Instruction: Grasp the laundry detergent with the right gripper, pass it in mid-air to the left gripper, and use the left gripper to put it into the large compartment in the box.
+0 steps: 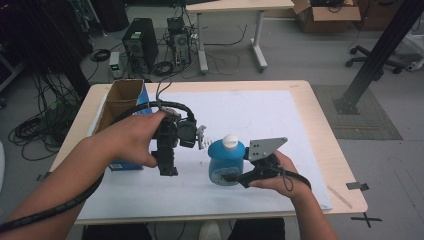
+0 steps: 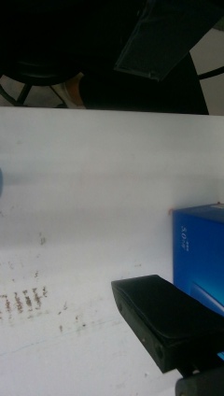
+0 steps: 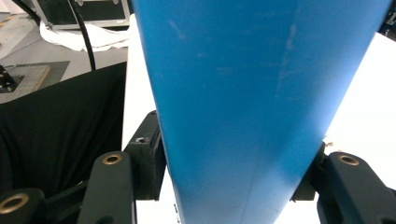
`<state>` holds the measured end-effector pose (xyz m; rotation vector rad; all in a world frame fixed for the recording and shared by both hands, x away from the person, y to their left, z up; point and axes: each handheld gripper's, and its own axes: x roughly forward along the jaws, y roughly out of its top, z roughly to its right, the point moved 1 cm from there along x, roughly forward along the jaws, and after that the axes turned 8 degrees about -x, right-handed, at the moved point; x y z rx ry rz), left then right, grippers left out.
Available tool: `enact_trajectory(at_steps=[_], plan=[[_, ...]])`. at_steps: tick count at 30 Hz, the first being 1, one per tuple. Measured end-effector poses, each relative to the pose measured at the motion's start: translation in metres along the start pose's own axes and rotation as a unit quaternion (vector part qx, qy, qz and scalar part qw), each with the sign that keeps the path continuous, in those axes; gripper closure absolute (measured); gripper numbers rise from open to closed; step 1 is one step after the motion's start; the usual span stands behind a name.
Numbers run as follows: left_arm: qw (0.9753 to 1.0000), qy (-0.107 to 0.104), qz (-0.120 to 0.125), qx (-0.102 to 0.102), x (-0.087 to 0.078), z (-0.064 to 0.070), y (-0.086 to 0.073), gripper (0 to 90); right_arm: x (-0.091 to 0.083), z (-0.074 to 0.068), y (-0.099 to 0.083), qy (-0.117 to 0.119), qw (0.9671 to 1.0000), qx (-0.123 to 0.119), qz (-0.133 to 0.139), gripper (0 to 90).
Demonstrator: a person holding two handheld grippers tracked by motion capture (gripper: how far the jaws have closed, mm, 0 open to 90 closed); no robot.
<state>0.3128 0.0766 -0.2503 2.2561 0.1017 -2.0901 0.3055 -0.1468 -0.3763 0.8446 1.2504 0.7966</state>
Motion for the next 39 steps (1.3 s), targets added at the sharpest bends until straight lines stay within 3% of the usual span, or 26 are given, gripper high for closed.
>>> enact_trajectory(at_steps=[23,39], plan=[[0.9999,-0.008,0.005,-0.007,0.017,-0.008,0.001,0.2,0.061,0.004,0.012,0.024,0.9995,-0.019,-0.005,43.1],[0.9999,-0.010,0.005,-0.011,0.020,-0.009,0.001,0.2,0.085,0.003,0.020,0.030,0.9992,-0.026,-0.004,43.0]])
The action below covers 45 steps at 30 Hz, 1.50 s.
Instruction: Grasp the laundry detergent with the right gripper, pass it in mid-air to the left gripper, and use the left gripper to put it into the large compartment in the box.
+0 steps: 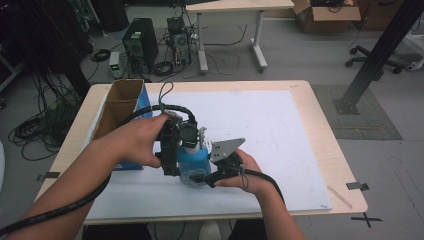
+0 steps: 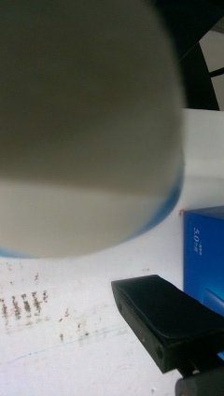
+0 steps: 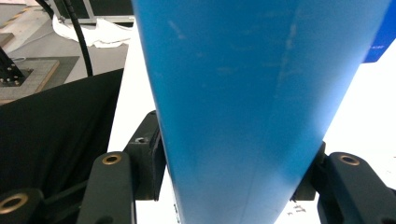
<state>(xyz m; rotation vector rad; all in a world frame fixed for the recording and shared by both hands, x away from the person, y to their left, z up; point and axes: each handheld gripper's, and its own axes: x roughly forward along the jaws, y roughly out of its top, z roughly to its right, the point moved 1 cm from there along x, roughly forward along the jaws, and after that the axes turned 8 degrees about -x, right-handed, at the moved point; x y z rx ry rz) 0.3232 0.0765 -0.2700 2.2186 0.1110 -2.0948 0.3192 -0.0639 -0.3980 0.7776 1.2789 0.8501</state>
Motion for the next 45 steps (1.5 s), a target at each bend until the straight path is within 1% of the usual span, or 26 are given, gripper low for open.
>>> enact_trajectory(at_steps=[5,8,19,28,31,34,36,37,38,42,45], plan=[[1.0000,0.001,0.005,0.005,0.000,0.002,0.003,0.2,0.005,0.000,0.002,0.001,1.0000,-0.002,-0.002,43.0],[1.0000,0.000,0.002,0.005,-0.001,0.003,0.004,0.2,0.007,0.000,0.003,0.000,1.0000,-0.002,0.000,43.0],[1.0000,0.002,0.006,0.006,-0.002,0.004,0.008,0.2,0.016,0.000,0.007,0.003,0.9999,-0.010,0.000,43.0],[0.9999,0.007,0.007,0.007,-0.002,0.005,0.010,1.0,0.018,0.000,0.009,0.005,1.0000,-0.007,0.000,43.0],[0.9999,0.007,0.006,0.008,-0.002,0.005,0.010,2.3,0.018,0.000,0.009,0.005,1.0000,-0.007,0.002,43.0],[0.9999,0.005,0.005,0.010,-0.003,0.005,0.011,5.4,0.018,0.000,0.009,0.004,1.0000,-0.007,0.002,43.0],[0.9999,0.008,0.004,0.011,-0.003,0.006,0.011,7.1,0.018,0.000,0.010,0.004,1.0000,-0.008,0.003,43.0],[0.9999,0.007,0.003,0.009,-0.003,0.006,0.011,7.9,0.018,0.000,0.010,0.004,0.9999,-0.009,0.004,43.0],[0.9999,0.008,0.003,0.011,-0.003,0.005,0.012,8.8,0.018,0.000,0.010,0.004,0.9999,-0.009,0.004,43.0],[0.9999,0.006,0.002,0.008,-0.002,0.005,0.012,11.1,0.018,0.000,0.010,0.004,0.9999,-0.010,0.004,43.0],[0.9999,0.009,-0.001,0.009,-0.001,0.005,0.011,12.8,0.018,0.000,0.010,0.003,0.9999,-0.010,0.005,43.0]])
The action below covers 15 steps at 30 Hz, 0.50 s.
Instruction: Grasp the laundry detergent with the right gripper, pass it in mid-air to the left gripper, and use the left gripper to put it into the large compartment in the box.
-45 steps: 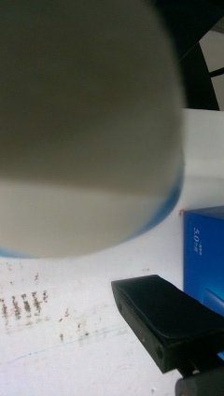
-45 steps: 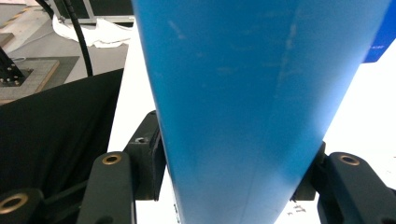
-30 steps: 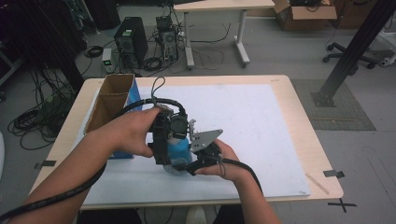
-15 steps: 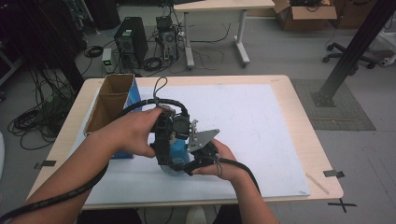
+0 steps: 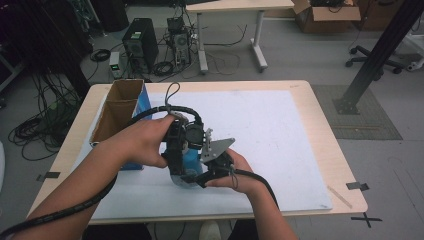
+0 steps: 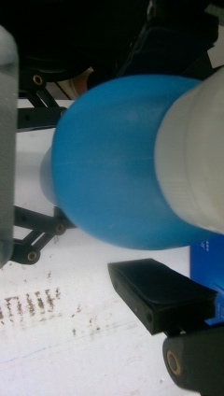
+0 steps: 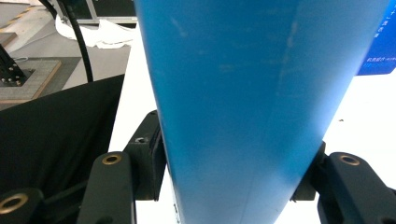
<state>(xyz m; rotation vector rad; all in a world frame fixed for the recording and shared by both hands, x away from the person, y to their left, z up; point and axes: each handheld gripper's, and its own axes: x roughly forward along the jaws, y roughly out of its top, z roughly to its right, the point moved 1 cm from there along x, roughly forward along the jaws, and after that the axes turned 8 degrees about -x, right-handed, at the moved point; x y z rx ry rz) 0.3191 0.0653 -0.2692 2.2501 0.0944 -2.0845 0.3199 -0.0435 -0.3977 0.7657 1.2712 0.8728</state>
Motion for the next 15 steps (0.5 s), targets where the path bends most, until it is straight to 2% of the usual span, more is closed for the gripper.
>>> enact_trajectory(at_steps=[15], plan=[[1.0000,0.001,0.004,-0.003,-0.0019,0.0003,-0.0001,20.9,0.0008,0.0003,-0.0001,0.001,1.0000,0.002,0.003,43.0]])
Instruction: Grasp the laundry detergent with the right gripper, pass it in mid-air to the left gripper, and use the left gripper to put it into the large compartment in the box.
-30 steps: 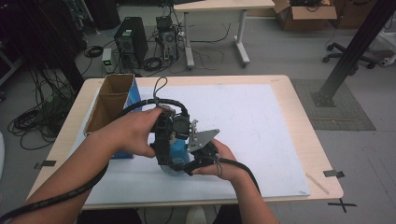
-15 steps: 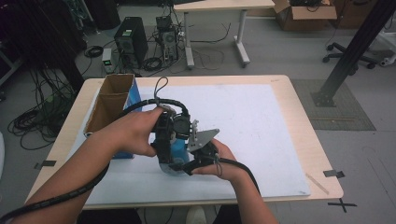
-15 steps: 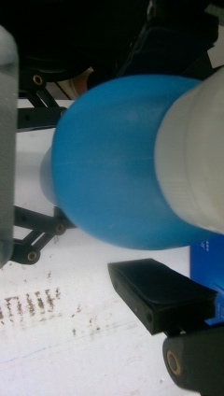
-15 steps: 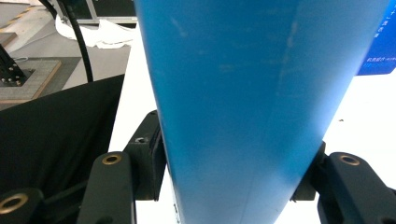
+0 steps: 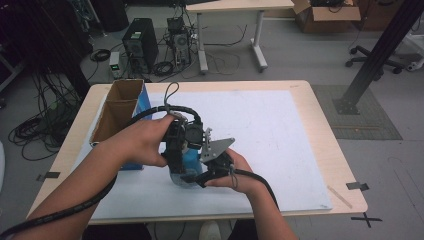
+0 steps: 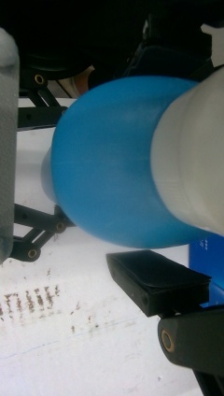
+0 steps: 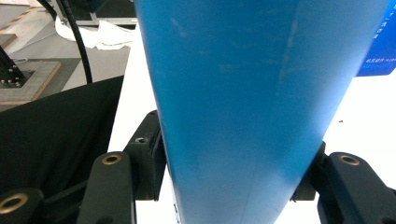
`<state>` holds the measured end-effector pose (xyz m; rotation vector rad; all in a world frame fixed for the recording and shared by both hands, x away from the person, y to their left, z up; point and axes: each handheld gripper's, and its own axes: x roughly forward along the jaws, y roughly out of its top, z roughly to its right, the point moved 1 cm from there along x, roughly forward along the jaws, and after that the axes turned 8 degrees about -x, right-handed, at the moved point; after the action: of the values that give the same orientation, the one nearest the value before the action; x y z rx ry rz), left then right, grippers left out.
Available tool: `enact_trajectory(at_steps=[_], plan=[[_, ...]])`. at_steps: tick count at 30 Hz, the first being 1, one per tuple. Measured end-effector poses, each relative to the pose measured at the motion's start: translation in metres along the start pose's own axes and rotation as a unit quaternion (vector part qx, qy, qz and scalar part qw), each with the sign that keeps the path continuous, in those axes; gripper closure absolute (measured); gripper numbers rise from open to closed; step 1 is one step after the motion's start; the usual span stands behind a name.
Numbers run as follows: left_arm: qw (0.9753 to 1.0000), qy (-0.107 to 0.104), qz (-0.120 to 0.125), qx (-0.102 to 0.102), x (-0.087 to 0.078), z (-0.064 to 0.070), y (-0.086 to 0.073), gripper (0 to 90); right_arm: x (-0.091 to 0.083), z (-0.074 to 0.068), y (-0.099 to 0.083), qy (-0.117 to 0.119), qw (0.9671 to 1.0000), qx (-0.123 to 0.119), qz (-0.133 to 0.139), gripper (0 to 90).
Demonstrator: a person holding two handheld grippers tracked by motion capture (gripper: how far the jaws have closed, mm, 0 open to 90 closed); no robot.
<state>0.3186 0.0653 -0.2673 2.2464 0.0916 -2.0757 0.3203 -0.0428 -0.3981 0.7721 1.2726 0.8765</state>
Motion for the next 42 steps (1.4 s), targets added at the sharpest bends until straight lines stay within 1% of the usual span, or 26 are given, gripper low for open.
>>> enact_trajectory(at_steps=[3,6,8,13,18,22,23,26,30,34,36,40,42], plan=[[1.0000,-0.005,-0.002,-0.001,-0.0001,0.0003,0.0000,23.8,0.0001,0.0004,-0.0001,-0.001,1.0000,0.000,0.000,43.0],[1.0000,-0.004,-0.002,0.002,-0.0002,0.0003,0.0002,24.6,0.0001,0.0004,-0.0002,-0.001,1.0000,-0.001,0.000,43.0],[1.0000,-0.007,-0.002,0.002,0.0001,0.0004,0.0003,24.8,-0.0003,0.0000,-0.0004,-0.001,1.0000,0.003,-0.001,43.0],[1.0000,-0.006,-0.001,0.001,-0.0012,-0.0002,0.0004,27.4,-0.0003,-0.0002,-0.0006,-0.002,1.0000,0.004,-0.001,43.0],[1.0000,-0.005,-0.005,0.001,-0.0012,0.0000,0.0005,29.5,-0.0002,-0.0006,-0.0005,-0.002,1.0000,0.004,0.001,43.0],[1.0000,-0.004,-0.005,-0.001,-0.0004,0.0009,0.0005,32.8,-0.0005,-0.0009,-0.0004,-0.001,1.0000,0.005,0.001,43.0],[1.0000,-0.001,-0.007,0.002,-0.0005,0.0008,0.0008,33.2,-0.0005,-0.0009,-0.0003,-0.001,1.0000,0.006,0.001,43.0],[1.0000,-0.002,-0.009,0.001,-0.0004,0.0008,0.0010,36.1,-0.0007,-0.0007,0.0000,-0.002,1.0000,0.002,0.004,43.0],[0.9999,-0.002,-0.011,0.002,0.0002,0.0013,0.0017,36.9,-0.0007,-0.0012,0.0002,-0.002,1.0000,0.003,0.003,43.1],[0.9997,-0.001,-0.022,0.008,0.0033,0.0022,0.0029,37.4,-0.0005,-0.0012,0.0013,-0.002,1.0000,0.001,0.008,43.5],[0.9997,-0.002,-0.024,0.009,0.0045,0.0026,0.0033,37.6,0.0002,-0.0014,0.0016,-0.002,1.0000,-0.002,0.005,43.6],[0.9997,-0.003,-0.022,0.007,0.0035,0.0025,0.0034,37.8,0.0001,-0.0015,0.0012,-0.003,1.0000,-0.002,0.008,43.7],[0.9998,-0.002,-0.020,0.002,0.0011,0.0025,0.0038,37.9,-0.0016,-0.0010,0.0017,-0.003,0.9999,-0.005,0.012,43.8]])
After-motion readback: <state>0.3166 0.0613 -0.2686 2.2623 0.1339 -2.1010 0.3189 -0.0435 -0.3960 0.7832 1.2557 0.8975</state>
